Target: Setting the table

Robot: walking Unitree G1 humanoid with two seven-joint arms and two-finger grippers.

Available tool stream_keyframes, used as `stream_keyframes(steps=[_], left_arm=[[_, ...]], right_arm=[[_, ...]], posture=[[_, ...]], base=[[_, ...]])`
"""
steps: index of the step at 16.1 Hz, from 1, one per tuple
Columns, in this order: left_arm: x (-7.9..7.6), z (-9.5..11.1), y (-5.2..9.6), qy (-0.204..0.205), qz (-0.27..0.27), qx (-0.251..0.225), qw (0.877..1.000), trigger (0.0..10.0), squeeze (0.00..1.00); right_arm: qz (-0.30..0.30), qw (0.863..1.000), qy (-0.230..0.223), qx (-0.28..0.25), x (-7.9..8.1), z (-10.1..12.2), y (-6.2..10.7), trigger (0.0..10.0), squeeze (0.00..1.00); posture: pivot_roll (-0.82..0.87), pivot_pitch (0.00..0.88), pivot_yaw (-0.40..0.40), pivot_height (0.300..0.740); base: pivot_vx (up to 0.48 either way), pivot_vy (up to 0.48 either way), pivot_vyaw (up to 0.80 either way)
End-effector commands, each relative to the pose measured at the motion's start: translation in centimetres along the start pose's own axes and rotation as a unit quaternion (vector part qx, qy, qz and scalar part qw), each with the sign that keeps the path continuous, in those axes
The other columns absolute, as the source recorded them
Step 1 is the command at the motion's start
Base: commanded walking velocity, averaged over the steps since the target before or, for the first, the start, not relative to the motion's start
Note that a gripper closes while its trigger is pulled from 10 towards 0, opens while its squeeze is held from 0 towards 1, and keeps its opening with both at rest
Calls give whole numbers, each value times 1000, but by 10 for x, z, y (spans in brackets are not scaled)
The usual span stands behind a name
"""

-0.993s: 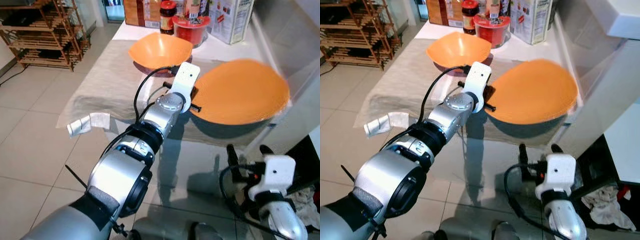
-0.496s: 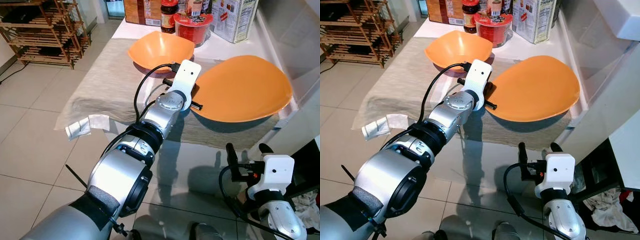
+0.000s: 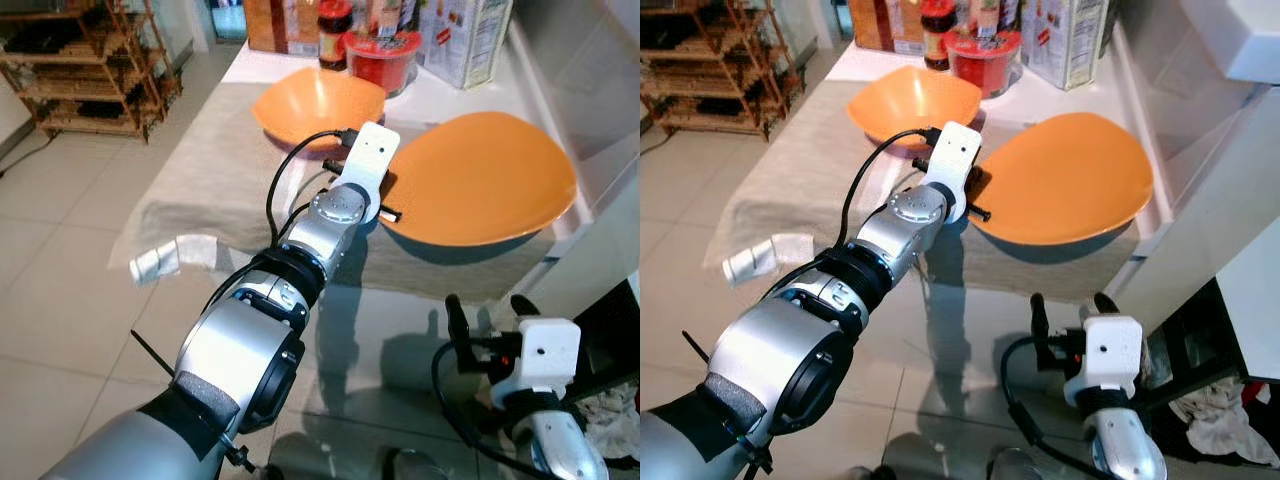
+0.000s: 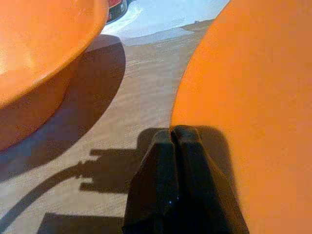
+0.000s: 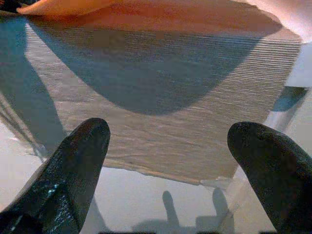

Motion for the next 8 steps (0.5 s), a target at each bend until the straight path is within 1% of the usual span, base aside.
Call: stream_keyframes(steps=[1, 8], left_arm=[[-35, -2, -1, 1, -44, 23, 999, 0, 0], [-33, 2, -1, -1, -35, 20, 999, 0, 0]], right_arm=[[1, 1000, 5, -12, 1, 5, 2, 10000, 0], [0, 1000, 7, -7, 2, 3, 5, 10000, 0]], posture=[[-288, 112, 86, 727], [-293, 124, 88, 727]], base=[[431, 0, 0], [436, 0, 0]])
Point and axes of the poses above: a point about 5 cm out from each wrist's last joint towards the gripper, its own y axis pointing back from the gripper into the wrist, its own z axis along the axis of the wrist's last joint, x = y × z, the point moved 1 cm from there along -y, pointing out of the wrist towards the gripper, and after that the axes turned 13 degrees about -y, right-handed, at the moved point
